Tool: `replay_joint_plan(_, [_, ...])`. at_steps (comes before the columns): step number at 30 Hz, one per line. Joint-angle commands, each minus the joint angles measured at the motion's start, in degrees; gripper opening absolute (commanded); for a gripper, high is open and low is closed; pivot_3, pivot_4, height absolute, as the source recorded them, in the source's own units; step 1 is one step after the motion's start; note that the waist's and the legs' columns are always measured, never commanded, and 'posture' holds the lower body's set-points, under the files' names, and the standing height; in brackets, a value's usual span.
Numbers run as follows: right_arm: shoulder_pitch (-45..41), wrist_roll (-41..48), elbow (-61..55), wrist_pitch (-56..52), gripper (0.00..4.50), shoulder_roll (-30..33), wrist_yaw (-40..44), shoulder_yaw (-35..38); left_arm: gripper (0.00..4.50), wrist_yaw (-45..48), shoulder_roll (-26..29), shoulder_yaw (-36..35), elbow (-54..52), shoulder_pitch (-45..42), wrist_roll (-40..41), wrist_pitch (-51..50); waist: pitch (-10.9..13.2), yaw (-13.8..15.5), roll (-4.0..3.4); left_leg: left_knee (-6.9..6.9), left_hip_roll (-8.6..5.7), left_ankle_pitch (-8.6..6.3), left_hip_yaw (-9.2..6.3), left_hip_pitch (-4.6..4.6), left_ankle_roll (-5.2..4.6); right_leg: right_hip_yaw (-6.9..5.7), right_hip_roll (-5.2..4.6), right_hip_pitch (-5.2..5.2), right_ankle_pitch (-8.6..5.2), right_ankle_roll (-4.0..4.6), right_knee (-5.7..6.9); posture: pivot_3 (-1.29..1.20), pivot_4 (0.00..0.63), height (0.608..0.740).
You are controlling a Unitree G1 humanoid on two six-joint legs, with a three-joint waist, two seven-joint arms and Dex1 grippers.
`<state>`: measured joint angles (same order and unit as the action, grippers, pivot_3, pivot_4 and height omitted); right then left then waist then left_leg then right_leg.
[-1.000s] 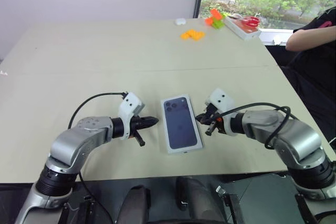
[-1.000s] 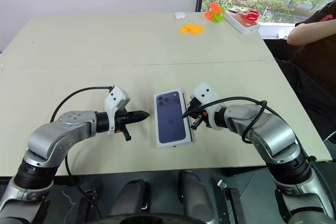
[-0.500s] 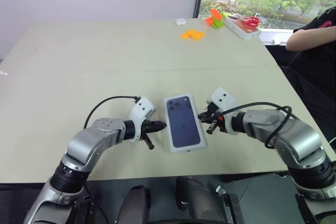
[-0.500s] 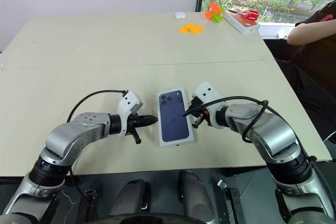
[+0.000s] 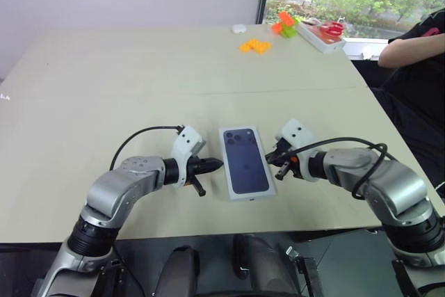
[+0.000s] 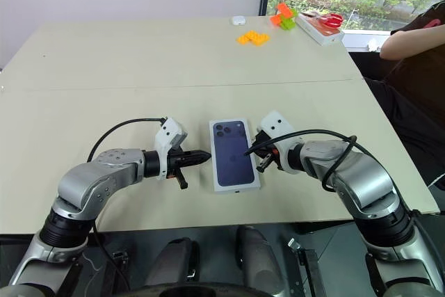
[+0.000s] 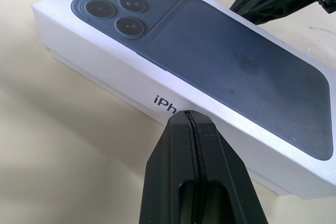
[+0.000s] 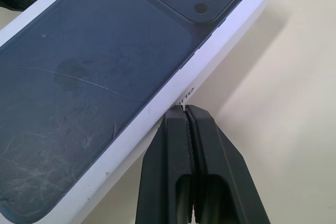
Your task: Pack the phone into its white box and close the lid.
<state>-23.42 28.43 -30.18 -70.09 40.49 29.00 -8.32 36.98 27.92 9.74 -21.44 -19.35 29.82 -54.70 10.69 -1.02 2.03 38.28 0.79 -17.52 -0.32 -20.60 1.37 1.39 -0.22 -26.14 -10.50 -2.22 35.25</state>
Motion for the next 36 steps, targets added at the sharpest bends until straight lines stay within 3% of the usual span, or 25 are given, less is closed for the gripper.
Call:
replay_joint_plan(1, [-0.30,0.94,-2.62,0.35,0.06,-0.34,0.81,0.60,0.00,0.39,-0.69,-0.12,-2.77,-0.84,1.22,0.50,0.00,0.01,0.00,0.00,0.00,0.00,0.00,0.00,0.00,0.00,0.00,0.00,0.00,0.00,0.00,0.00,0.150,0.740])
replay_joint_plan(9, [-0.10,0.39,-2.85,0.80,0.06,0.57,0.83,0.81,0.00,0.96,0.84,-1.28,-2.50,0.14,1.28,0.69,0.00,-0.02,0.00,0.00,0.00,0.00,0.00,0.00,0.00,0.00,0.00,0.00,-0.01,0.00,0.00,0.00,0.150,0.740])
replay_joint_plan(14, [1.58,-0.44,-2.06,4.69,0.06,5.87,3.74,5.25,0.00,3.60,2.87,-8.30,-3.35,0.96,6.97,0.01,0.01,0.02,0.00,-0.01,0.01,0.00,0.00,-0.01,0.00,-0.01,0.01,-0.02,-0.04,0.04,-0.01,0.00,0.150,0.740])
replay_joint_plan(19, [6.86,1.94,-6.02,11.57,0.06,10.32,10.74,8.86,0.00,-0.55,0.10,-10.36,1.24,-3.05,5.97,1.06,0.01,0.27,0.01,-0.01,0.00,-0.01,0.00,0.06,-0.01,-0.02,0.01,0.09,-0.10,0.10,-0.07,0.00,0.150,0.740])
replay_joint_plan(23, [11.29,7.65,-12.17,12.95,0.06,10.52,15.83,10.03,0.00,-4.94,-4.16,-5.86,8.04,-9.07,-0.42,4.83,0.02,0.33,0.03,-0.01,0.00,-0.01,-0.04,0.13,-0.01,-0.05,0.00,0.23,-0.05,-0.02,-0.12,0.00,0.150,0.740])
replay_joint_plan(27, [13.86,6.22,-13.94,13.00,0.06,10.63,14.93,5.71,0.00,-6.49,-7.87,-1.33,15.21,-14.24,-4.67,5.68,0.02,0.08,0.04,-0.01,-0.01,-0.02,-0.03,0.17,-0.02,-0.05,0.00,0.43,-0.05,-0.01,-0.17,0.00,0.150,0.740])
replay_joint_plan(36, [14.34,0.75,-9.18,9.50,0.06,9.21,8.29,-0.61,0.00,-4.37,-7.45,6.83,20.53,-15.93,-10.73,3.27,-0.02,0.07,0.03,-0.04,0.02,-0.04,-0.03,0.23,-0.04,-0.02,0.04,0.63,-0.13,0.09,-0.17,0.00,0.150,0.740])
